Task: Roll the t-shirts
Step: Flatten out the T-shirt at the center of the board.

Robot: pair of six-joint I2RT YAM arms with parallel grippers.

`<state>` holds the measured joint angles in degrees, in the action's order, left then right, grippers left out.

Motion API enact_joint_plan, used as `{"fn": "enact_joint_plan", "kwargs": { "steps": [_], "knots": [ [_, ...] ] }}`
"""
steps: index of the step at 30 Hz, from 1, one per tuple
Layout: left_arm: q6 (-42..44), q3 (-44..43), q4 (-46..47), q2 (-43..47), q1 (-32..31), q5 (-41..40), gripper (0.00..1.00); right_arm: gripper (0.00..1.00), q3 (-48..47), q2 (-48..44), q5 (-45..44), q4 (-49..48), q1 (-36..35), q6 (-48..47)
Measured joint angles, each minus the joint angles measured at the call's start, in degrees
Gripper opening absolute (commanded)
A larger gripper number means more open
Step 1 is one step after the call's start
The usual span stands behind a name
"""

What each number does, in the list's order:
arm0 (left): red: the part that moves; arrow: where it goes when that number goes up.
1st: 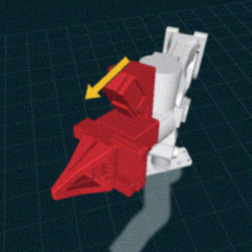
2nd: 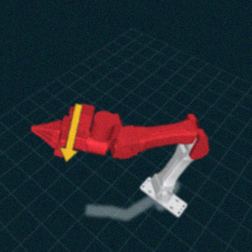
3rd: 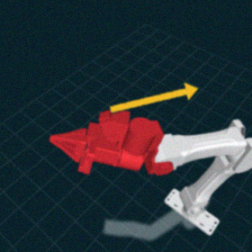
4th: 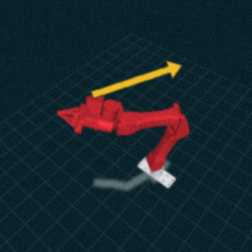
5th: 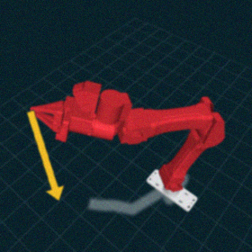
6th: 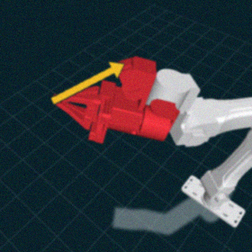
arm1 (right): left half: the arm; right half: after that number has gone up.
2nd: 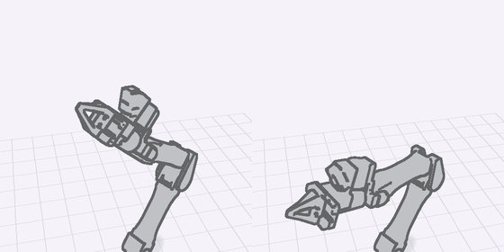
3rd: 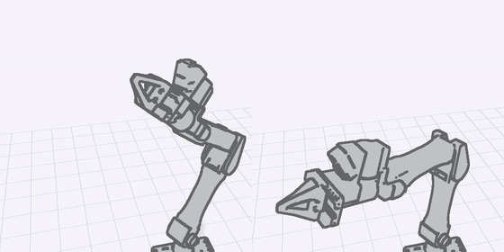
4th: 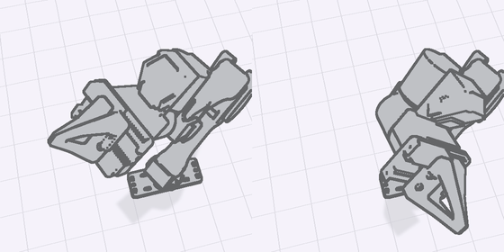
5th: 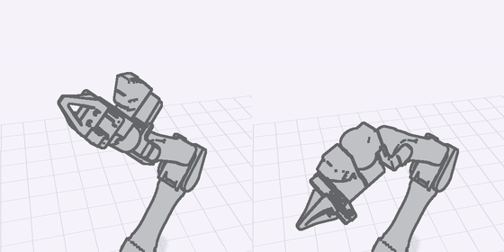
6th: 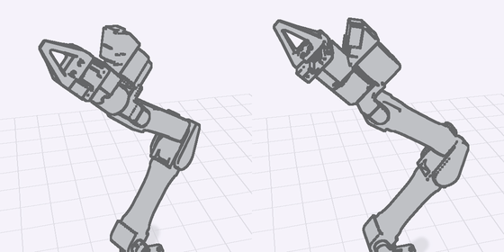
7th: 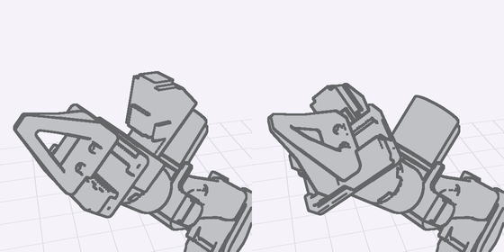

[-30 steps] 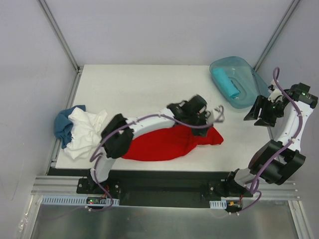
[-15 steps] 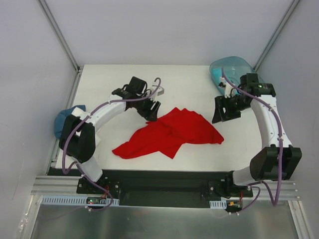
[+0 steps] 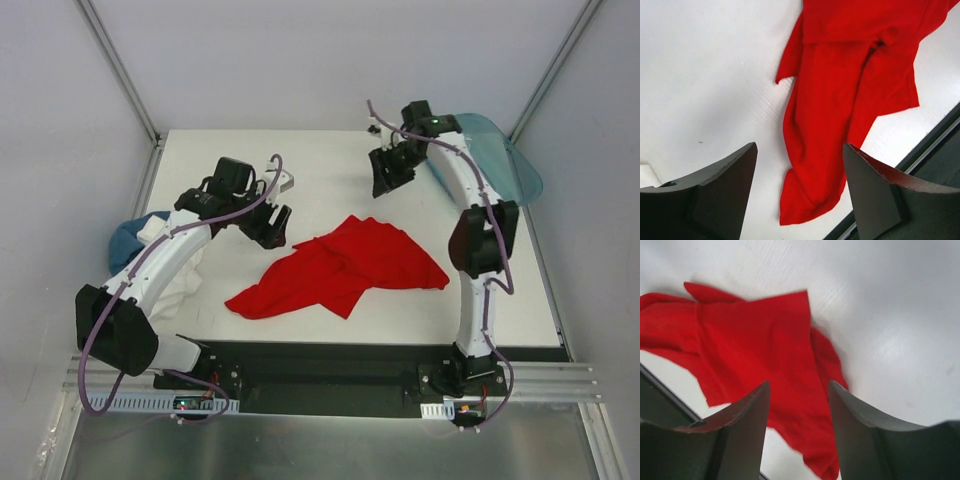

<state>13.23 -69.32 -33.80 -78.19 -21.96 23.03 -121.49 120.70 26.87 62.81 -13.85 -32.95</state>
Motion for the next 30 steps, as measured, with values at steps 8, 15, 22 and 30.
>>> {"fn": "enact_joint_plan", "kwargs": {
  "steps": [8, 15, 22, 30],
  "knots": [
    [-0.24, 3.76, -4.07, -0.24, -0.04, 0.04, 0.68, 0.45, -5.66, 14.67, -6.84, -2.58, -9.09, 0.55],
    [-0.46, 3.82, -4.70, -1.09, 0.70, 0.50, 0.68, 0.44, -6.78, 18.75, -14.51, -3.78, -13.18, -0.22],
    [-0.92, 4.24, -4.76, -1.44, 1.01, 0.83, 0.68, 0.43, -7.61, 21.31, -19.69, -4.52, -13.62, -1.18],
    [-1.68, 4.68, -4.98, -1.44, 1.46, 1.01, 0.68, 0.34, -9.94, 23.21, -23.19, -4.57, -14.93, -2.25]
  ]
}}
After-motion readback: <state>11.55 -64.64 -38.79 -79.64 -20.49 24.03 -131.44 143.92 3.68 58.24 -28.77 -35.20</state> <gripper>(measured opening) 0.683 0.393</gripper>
